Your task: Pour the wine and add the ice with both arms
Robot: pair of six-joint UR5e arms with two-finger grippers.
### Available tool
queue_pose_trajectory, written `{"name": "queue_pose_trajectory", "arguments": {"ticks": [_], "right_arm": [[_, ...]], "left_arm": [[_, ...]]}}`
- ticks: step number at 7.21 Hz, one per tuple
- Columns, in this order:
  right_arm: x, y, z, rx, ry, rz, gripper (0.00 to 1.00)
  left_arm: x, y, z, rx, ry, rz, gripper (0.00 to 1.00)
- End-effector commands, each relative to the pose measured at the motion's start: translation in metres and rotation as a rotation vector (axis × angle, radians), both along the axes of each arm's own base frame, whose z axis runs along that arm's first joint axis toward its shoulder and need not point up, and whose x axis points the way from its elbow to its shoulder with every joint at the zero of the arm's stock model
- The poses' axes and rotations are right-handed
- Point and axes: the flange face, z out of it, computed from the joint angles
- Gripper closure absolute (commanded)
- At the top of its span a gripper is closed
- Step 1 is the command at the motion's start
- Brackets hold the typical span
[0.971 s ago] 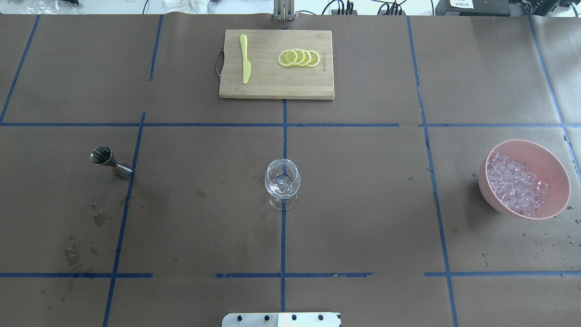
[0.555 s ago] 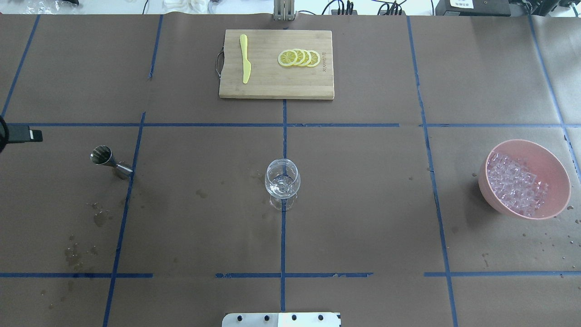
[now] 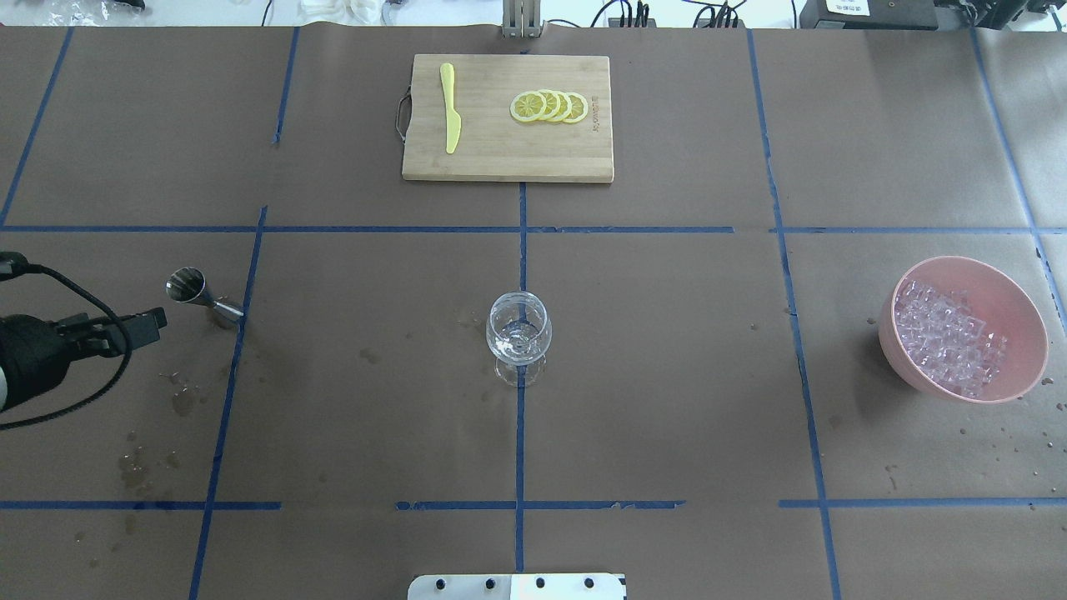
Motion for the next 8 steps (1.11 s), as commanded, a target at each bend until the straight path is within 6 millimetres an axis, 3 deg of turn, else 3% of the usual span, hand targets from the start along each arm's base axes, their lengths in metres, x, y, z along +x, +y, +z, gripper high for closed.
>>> {"name": "queue_pose_trajectory", "arguments": {"ticks": [1,5,7,8], "right_arm": [[-0.008,-0.006,-0.011,0.033,0.001,-0.013,0.0],[-0.014,-0.008,-0.013,0.024,-0.001,-0.015,0.0],[-0.016,-0.01,-0.016,0.017,-0.003,-0.006,0.0],[-0.017,-0.01,-0.016,0.017,-0.003,-0.007,0.0]], "left_arm": [[0.047,0.024,0.037,0.087,-0.088,-0.118,0.01],[0.114,-0.003,0.074,0.232,-0.188,-0.302,0.04],[0.135,-0.012,0.078,0.277,-0.208,-0.36,0.1],[0.156,-0.019,0.08,0.292,-0.216,-0.381,0.13]]}}
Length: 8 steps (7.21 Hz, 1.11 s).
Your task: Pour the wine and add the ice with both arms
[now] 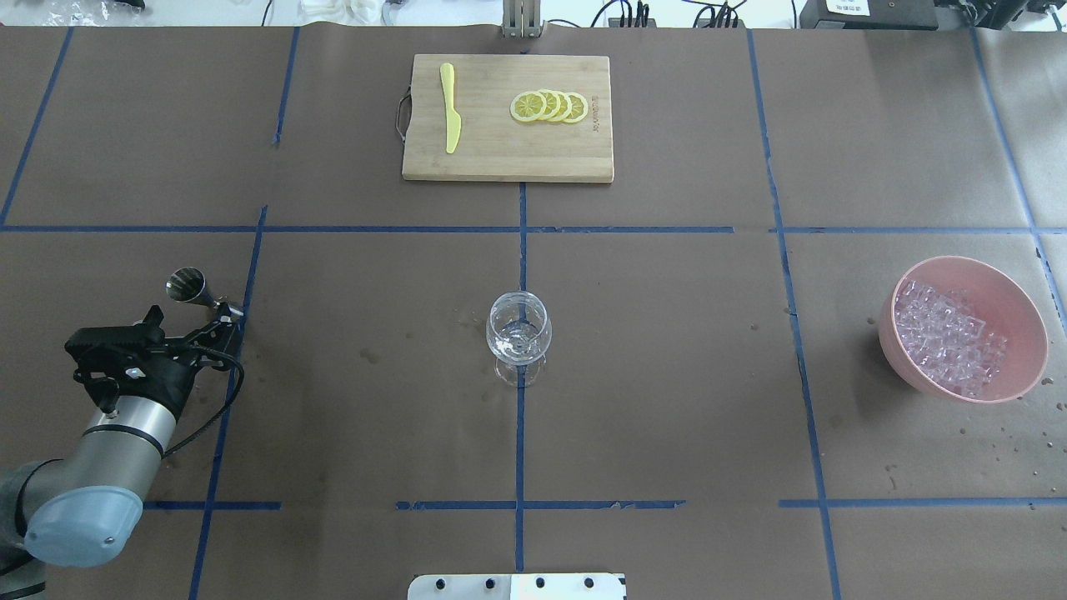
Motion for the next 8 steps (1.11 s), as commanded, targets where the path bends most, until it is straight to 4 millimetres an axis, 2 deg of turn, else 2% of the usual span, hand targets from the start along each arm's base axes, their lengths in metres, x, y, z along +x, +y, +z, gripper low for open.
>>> {"name": "queue_pose_trajectory", "arguments": {"ticks": [1,4,6,8], "right_arm": [[-0.001,-0.001,-0.001,0.0,0.001,0.0,0.0],[-0.004,-0.004,-0.004,0.004,0.001,-0.004,0.0],[-0.004,-0.004,-0.005,0.006,0.001,-0.004,0.0],[-0.007,-0.004,-0.005,-0.008,-0.001,0.001,0.0]], "left_arm": [[0.033,-0.011,0.002,0.036,-0.015,-0.043,0.16],[0.036,-0.013,0.018,0.03,-0.048,-0.045,0.22],[0.033,-0.017,0.018,0.029,-0.046,-0.053,0.26],[0.034,-0.018,0.02,0.028,-0.051,-0.053,0.44]]}}
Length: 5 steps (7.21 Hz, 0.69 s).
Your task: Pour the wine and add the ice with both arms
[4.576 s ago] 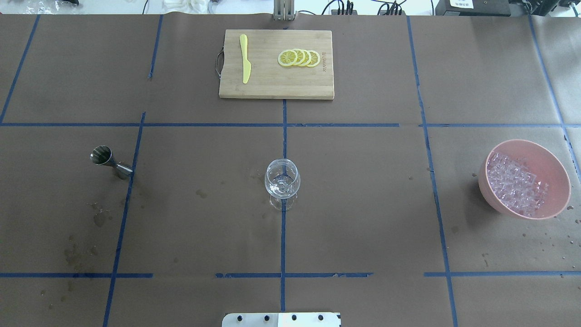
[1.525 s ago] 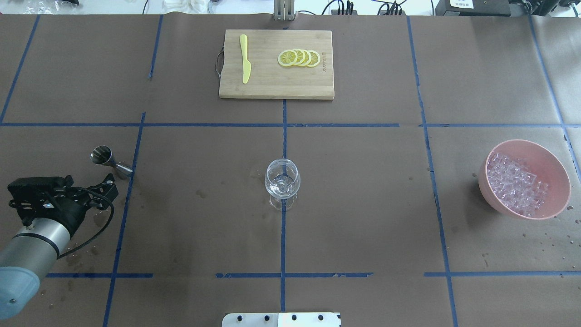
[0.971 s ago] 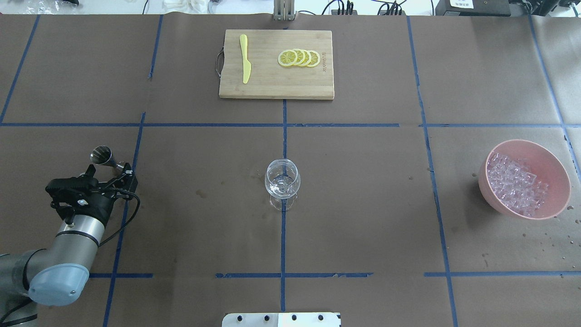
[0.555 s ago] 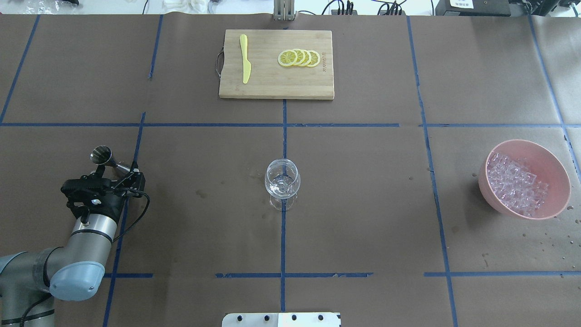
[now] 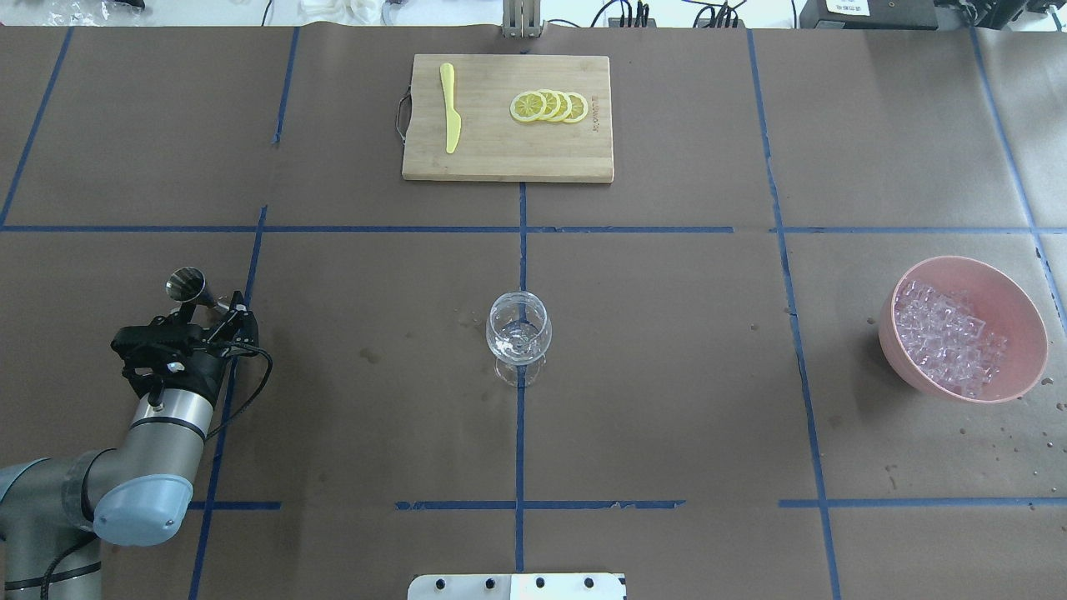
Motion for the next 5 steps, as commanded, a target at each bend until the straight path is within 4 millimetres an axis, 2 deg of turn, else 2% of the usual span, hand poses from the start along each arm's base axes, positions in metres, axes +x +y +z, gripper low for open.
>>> {"name": "queue_pose_trajectory", "arguments": {"ticks": [1,2,3,4,5], "right_arm": [[-0.002,0.0,-0.003,-0.007,-0.002,0.007,0.0],[-0.003,0.0,-0.005,-0.009,-0.003,0.011,0.0],[-0.004,0.0,-0.006,-0.009,-0.003,0.011,0.0],[-0.004,0.001,-0.009,-0.005,-0.005,0.011,0.0],[-0.004,0.001,-0.009,-0.005,-0.005,0.011,0.0]], "left_arm": [[0.0,-0.001,0.001,-0.002,0.001,-0.002,0.58],[-0.001,-0.001,0.001,-0.001,0.004,-0.002,0.83],[-0.003,-0.003,-0.003,0.001,0.013,-0.008,1.0],[-0.01,-0.01,-0.008,0.004,0.019,-0.02,1.0],[-0.02,-0.017,-0.026,0.014,0.048,-0.035,1.0]]}}
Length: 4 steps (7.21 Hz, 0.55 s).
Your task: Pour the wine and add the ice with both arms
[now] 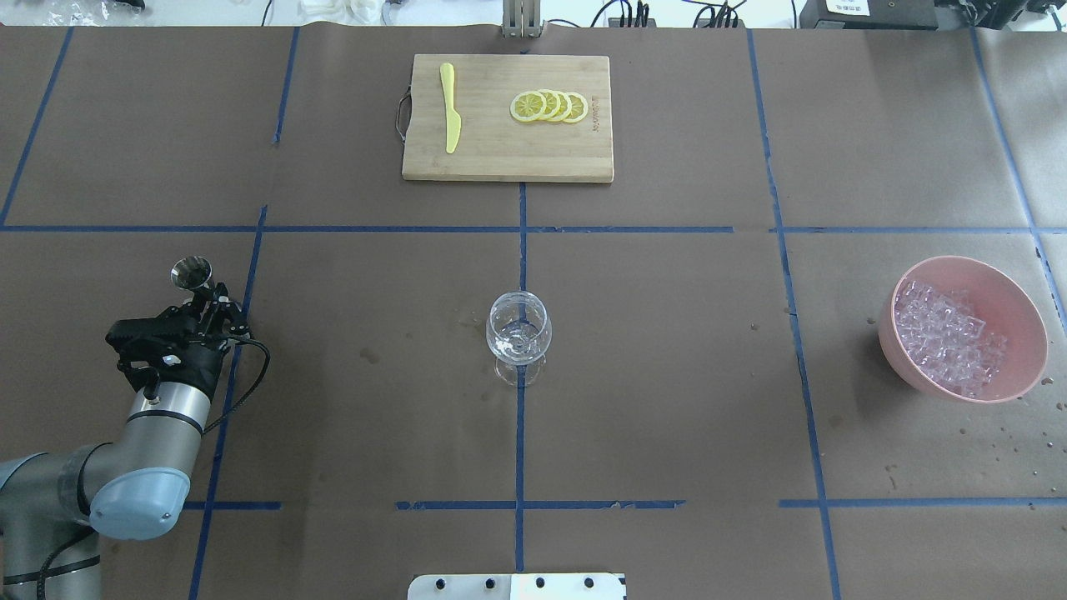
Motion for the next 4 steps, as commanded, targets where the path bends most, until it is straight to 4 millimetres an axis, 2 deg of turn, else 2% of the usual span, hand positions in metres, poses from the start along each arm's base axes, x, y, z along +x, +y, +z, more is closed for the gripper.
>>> {"name": "queue_pose_trajectory", "arguments": {"ticks": [1,2,3,4], "right_arm": [[0.0,0.001,-0.002,0.004,-0.001,0.0,0.0],[0.0,0.005,-0.013,0.019,0.001,0.007,0.0],[-0.001,0.002,-0.018,0.009,-0.003,0.024,0.0],[-0.005,0.003,-0.027,0.021,-0.007,0.019,0.0]], "left_arm": [[-0.024,-0.016,-0.044,0.032,0.046,-0.027,1.0],[-0.04,-0.024,-0.07,0.059,0.046,-0.03,1.0],[-0.035,-0.031,-0.107,0.093,0.071,-0.022,1.0],[-0.021,-0.036,-0.143,0.118,0.139,-0.022,1.0]]}}
